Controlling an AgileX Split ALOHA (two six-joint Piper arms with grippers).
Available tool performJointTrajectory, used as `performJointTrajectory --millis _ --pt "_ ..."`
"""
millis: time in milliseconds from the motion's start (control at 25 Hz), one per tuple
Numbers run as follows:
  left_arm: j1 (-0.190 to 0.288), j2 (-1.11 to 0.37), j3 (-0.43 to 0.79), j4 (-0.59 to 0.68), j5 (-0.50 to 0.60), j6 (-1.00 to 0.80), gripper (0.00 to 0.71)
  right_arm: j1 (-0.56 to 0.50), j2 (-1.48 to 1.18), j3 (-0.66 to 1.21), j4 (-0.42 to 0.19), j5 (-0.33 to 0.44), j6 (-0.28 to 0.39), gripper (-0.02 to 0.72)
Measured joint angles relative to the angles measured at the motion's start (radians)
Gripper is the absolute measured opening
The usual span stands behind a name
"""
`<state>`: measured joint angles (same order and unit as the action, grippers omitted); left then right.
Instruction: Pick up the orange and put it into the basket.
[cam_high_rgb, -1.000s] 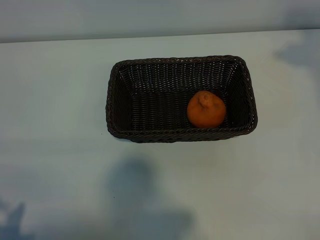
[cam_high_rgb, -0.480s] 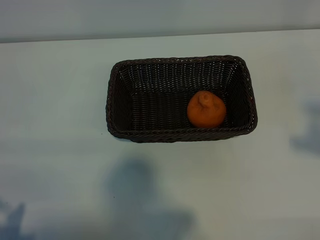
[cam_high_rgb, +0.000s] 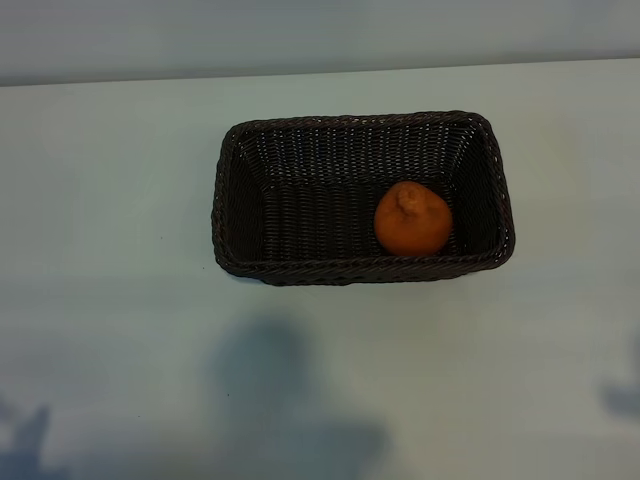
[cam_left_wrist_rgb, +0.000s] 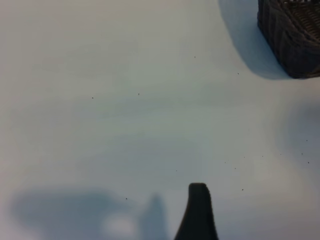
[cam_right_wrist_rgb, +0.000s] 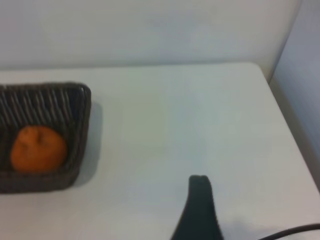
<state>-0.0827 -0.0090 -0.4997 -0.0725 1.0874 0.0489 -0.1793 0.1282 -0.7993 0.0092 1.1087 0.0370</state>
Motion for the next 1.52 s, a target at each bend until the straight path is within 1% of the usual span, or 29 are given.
performJointTrajectory --millis 40,120,240,520,920,1120,1280,1520 --pt "0.0 0.0 0.0 0.0 0.0 0.0 0.592 0.0 -0.016 0.024 -0.009 0.0 0.0 0.549" --pt "0.0 0.0 0.0 0.0 0.0 0.0 0.592 0.0 -0.048 0.073 -0.009 -0.001 0.0 0.549" --pt "0.0 0.0 0.0 0.0 0.0 0.0 0.592 0.0 -0.091 0.123 -0.033 -0.008 0.0 0.549" --pt "0.0 0.0 0.0 0.0 0.0 0.0 0.592 0.0 -0.136 0.167 -0.036 -0.029 0.003 0.549" --pt "0.0 0.0 0.0 0.0 0.0 0.001 0.592 0.0 -0.136 0.251 -0.033 -0.02 0.003 0.549" --pt "0.0 0.0 0.0 0.0 0.0 0.001 0.592 0.0 -0.136 0.309 -0.004 -0.029 0.002 0.548" --pt "0.0 0.0 0.0 0.0 0.0 0.001 0.592 0.0 -0.136 0.31 -0.001 -0.038 -0.001 0.548" --pt "0.0 0.0 0.0 0.0 0.0 0.001 0.592 0.0 -0.136 0.31 0.005 -0.038 -0.024 0.548"
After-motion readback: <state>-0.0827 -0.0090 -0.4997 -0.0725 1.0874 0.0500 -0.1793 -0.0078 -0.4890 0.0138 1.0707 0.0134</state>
